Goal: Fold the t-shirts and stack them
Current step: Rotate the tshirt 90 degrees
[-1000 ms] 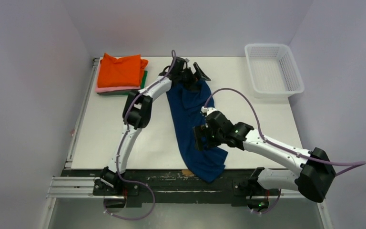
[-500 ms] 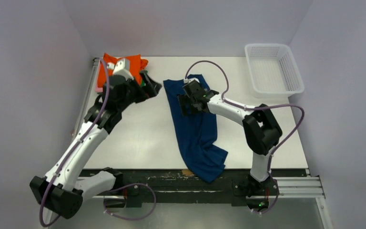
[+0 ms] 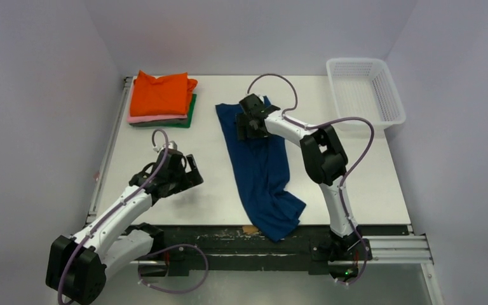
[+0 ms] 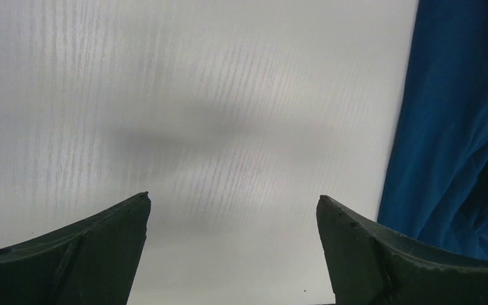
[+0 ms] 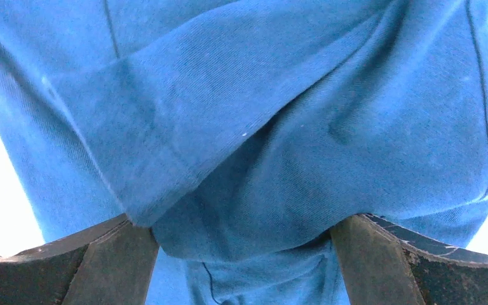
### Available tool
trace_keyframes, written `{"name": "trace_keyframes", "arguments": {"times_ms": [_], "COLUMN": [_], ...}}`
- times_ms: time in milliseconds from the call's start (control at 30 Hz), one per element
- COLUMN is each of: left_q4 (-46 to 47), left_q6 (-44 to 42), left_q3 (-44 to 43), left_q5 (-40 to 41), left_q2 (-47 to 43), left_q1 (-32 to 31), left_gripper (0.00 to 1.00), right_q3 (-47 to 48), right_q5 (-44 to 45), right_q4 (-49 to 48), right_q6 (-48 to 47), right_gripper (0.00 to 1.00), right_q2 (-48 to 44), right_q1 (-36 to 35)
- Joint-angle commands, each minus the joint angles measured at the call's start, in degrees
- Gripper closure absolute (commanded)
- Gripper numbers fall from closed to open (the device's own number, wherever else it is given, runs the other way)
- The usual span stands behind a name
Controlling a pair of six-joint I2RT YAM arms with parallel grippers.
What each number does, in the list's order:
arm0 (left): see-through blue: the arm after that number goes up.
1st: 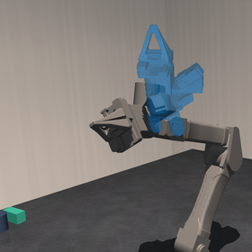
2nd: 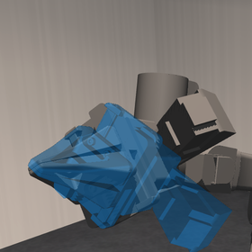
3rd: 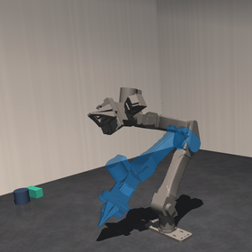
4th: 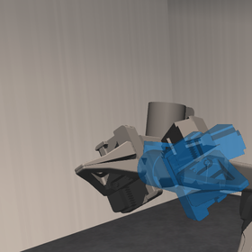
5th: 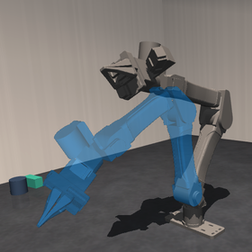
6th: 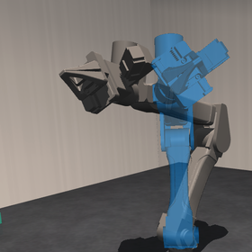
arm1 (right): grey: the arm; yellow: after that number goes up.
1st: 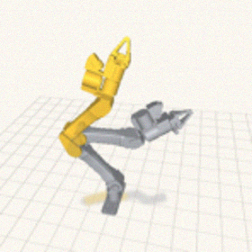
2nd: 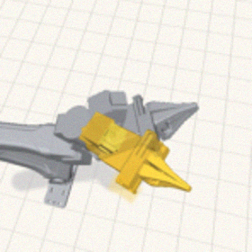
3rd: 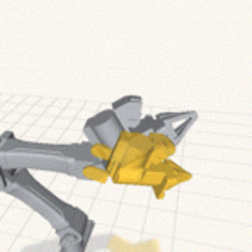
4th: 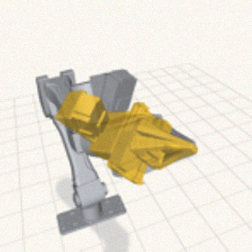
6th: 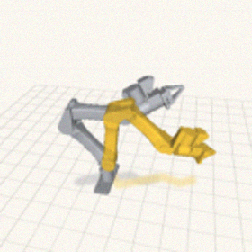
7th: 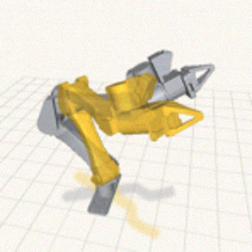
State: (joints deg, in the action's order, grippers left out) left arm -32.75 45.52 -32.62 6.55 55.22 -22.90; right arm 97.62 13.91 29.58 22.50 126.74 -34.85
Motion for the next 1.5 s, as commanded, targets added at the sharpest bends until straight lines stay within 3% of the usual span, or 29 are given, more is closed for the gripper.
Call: {"name": "trace_keyframes", "arguments": {"times_ms": [0,300,500,633,800,900,1033,1233,1467], "left_q4": [-0.26,-1.24,6.85,14.38,17.4,22.28,27.66,28.58,24.63], "left_q6": [0.75,-0.47,-1.83,-1.05,-0.51,-0.53,0.05,-0.93,0.07], "left_q3": [-2.17,-5.78,-7.02,-6.86,-7.26,-5.97,-6.25,-14.85,-21.96], "left_q5": [2.48,3.71,-5.23,-15.75,-15.81,-21.56,-23.49,-22.52,-18.16], "left_q2": [-1.44,2.11,7.71,11.21,12.13,14.21,19.31,31.55,41.92], "left_q1": [-0.04,-0.03,-0.03,-1.3,-11.71,-17.11,-26.54,-37.23,-41.56], "left_gripper": [0.0,0.0,0.0,0.0,0.0,0.05,0.08,0.24,0.47], "right_q3": [6.27,36.16,40.94,40.61,24.57,7.43,-15.8,-41.28,-55.6], "right_q5": [-1.72,-4.98,-11.6,-16.81,-23.93,-23.96,-18.76,-7.5,-4.45], "right_q4": [5.25,13.15,4.53,1.38,-1.23,-4.79,-8.12,-3.36,0.83], "right_q6": [10.74,16.12,19.17,14.68,7.74,6.48,6.46,10.29,14.95], "right_gripper": [0.05,0.04,0.04,0.04,0.05,0.05,0.05,0.05,0.11], "right_q2": [9.13,26.26,29.27,23.73,5.56,-8.34,-27.75,-47.4,-63.42], "right_q1": [3.34,8.69,11.6,11.66,11.47,11.4,11.56,13.92,17.95]}}
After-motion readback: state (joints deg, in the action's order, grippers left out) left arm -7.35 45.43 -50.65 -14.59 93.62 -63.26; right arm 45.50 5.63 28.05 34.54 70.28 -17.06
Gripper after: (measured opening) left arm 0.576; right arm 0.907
